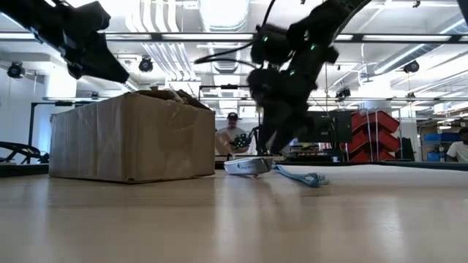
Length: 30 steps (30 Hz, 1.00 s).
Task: Unpack boxes
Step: Remove the white charger cable from the cardboard box
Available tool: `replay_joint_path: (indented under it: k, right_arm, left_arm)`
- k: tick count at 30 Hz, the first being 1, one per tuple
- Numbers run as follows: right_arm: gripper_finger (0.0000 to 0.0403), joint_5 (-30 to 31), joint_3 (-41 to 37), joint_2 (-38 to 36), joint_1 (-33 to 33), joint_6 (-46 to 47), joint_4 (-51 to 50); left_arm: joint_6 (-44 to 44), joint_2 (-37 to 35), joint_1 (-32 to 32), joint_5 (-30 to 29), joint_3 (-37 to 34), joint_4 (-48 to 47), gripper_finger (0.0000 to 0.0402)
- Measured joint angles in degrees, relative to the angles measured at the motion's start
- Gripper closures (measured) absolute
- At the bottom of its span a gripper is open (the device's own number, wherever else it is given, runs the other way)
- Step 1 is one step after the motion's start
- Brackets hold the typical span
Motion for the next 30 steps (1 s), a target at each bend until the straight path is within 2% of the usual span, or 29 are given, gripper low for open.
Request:
replay_joint_path:
  k: [2, 7, 13, 15, 18, 21, 24, 30]
  right_arm:
    - [0.0239, 3.7, -0.1, -2.0, 1.8, -3.2, -4.6]
    - [0.0241, 12.7, -1.9, -5.4, 10.7, -5.2, -11.7]
    - [0.024, 14.9, -4.3, -4.3, 20.8, 9.0, -11.3]
    - [0.0242, 16.0, -4.4, -3.2, 23.5, 9.6, -9.5]
    - [0.0247, 21.5, -4.4, -2.2, 27.1, 4.5, -6.7]
    - [0.0254, 25.2, -4.4, -0.6, 29.0, -0.9, -5.2]
    - [0.0264, 24.3, -4.5, 0.4, 29.9, -1.5, -4.6]
    - [0.029, 16.4, -4.9, 0.2, 35.4, 4.6, -5.3]
  left_arm:
    - [0.8, 0.6, -1.3, 0.5, -1.7, 4.2, 0.0283]
    - [4.9, 4.7, -6.8, 0.8, -8.5, 24.9, 0.0283]
    - [3.8, 14.4, -12.9, -4.4, -11.4, 43.9, 0.0283]
    - [3.8, 18.0, -14.7, -7.5, -10.5, 44.8, 0.0283]
    - [3.8, 23.3, -16.3, -11.5, -7.9, 44.7, 0.0283]
    - [3.8, 28.1, -16.4, -12.0, -5.7, 44.6, 0.0283]
    - [4.2, 31.5, -16.4, -12.0, -4.3, 44.4, 0.0283]
    - [7.9, 36.0, -16.3, -12.0, -1.7, 44.4, 0.0283]
